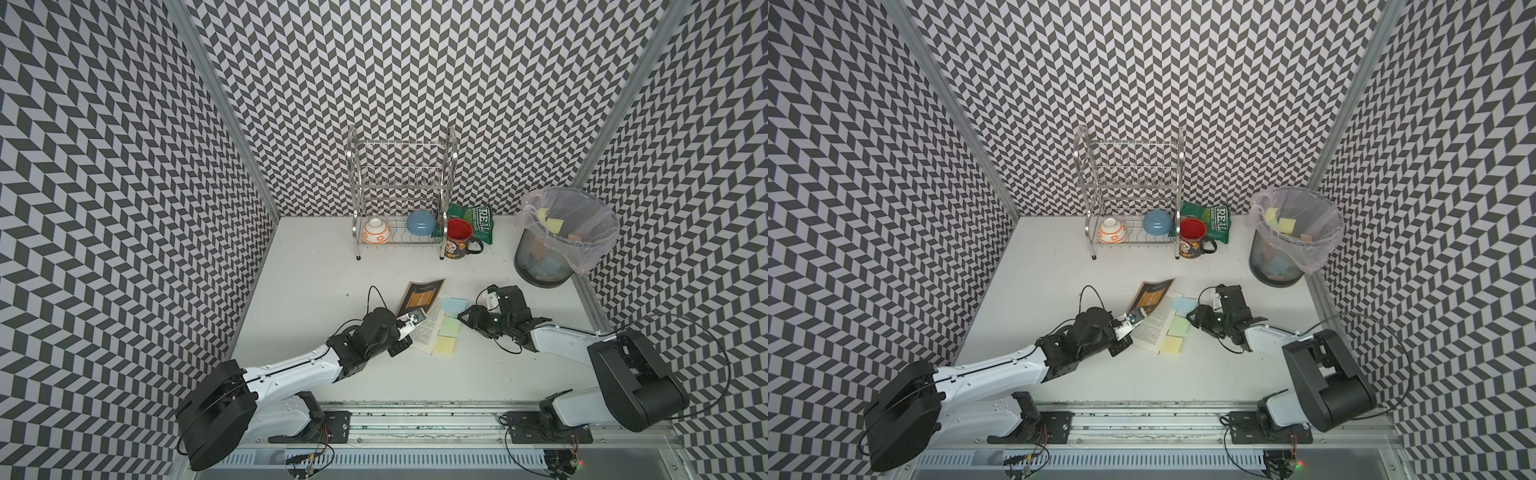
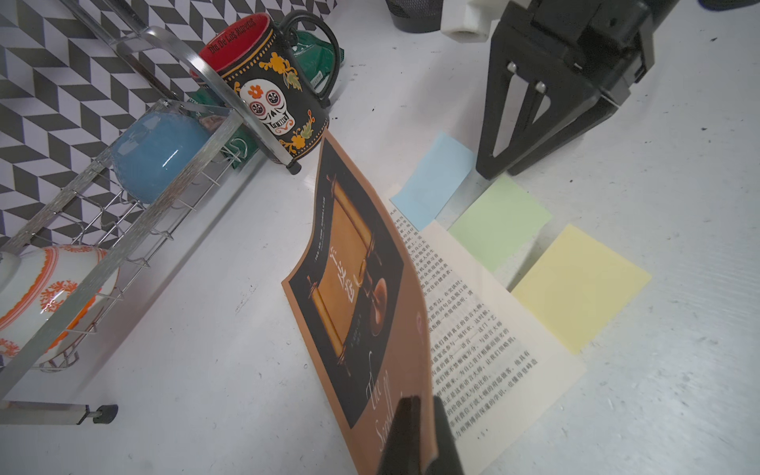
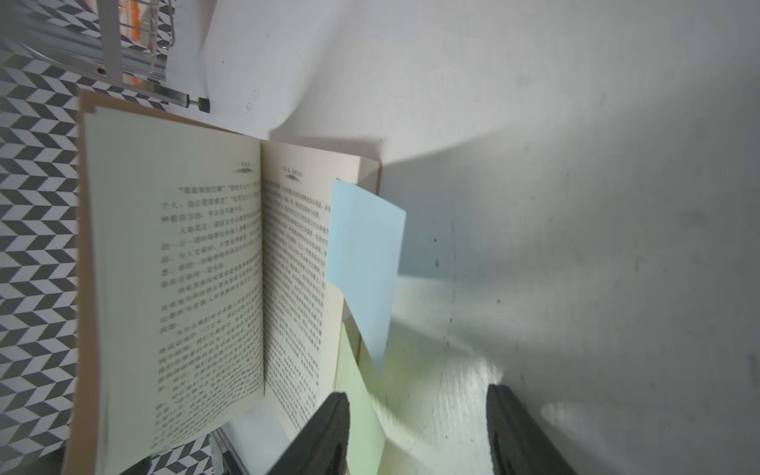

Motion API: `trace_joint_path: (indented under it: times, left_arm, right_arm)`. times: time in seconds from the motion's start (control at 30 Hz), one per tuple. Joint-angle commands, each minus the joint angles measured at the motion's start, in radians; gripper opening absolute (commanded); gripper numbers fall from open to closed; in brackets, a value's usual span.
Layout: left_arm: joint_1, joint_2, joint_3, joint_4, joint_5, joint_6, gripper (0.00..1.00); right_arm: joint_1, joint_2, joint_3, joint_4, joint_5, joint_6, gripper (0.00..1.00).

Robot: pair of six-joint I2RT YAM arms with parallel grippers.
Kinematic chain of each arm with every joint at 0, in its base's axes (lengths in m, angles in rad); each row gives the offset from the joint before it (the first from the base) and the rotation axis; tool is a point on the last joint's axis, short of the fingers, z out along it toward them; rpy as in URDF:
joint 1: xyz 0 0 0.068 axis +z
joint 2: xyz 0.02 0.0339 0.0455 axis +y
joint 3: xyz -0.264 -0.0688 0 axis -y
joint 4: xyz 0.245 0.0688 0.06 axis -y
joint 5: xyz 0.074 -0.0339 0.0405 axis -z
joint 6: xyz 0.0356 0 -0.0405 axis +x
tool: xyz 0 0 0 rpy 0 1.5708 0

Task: Peel off the used sticky note
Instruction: Tear off the note from the book.

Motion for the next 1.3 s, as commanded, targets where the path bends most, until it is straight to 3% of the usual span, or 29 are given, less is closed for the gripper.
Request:
trace_joint_path:
  times: [0.0, 0.17, 0.2, 0.3, 0.33, 0.63, 0.83, 1.07, 1.27]
  left_arm:
    - [0.013, 0.008, 0.024, -0.016, 0.010, -0.014, 0.00]
    - [0.019, 0.018, 0.023, -0.013, 0.010, -0.014, 0.00]
    - [0.018, 0.021, 0.023, -0.012, 0.011, -0.014, 0.00]
    - [0.025, 0.031, 0.023, -0.013, 0.015, -0.015, 0.00]
    - [0.025, 0.031, 0.023, -0.014, 0.016, -0.015, 0.00]
    - [0.027, 0.031, 0.026, -0.019, 0.023, -0.019, 0.00]
    - [0.027, 0.033, 0.031, -0.023, 0.026, -0.018, 0.00]
    - [0.027, 0.037, 0.035, -0.030, 0.032, -0.018, 0.00]
    - [0.027, 0.037, 0.035, -0.032, 0.029, -0.018, 0.00]
  right_arm:
    - [0.001, 0.050, 0.030, 0.108, -0.026, -0.033, 0.53]
    - [0.001, 0.107, 0.066, 0.153, -0.067, -0.031, 0.39]
    - [0.001, 0.111, 0.072, 0.155, -0.067, -0.031, 0.34]
    - [-0.004, 0.108, 0.092, 0.127, -0.047, -0.041, 0.04]
    - [-0.011, 0.100, 0.097, 0.108, -0.032, -0.047, 0.00]
    - [-0.131, -0.058, 0.139, -0.138, 0.082, -0.165, 0.00]
    - [-0.149, -0.212, 0.194, -0.272, 0.146, -0.211, 0.00]
    - [-0.157, -0.413, 0.418, -0.406, 0.278, -0.218, 0.00]
    - [-0.252, -0.383, 0.681, -0.508, 0.401, -0.227, 0.00]
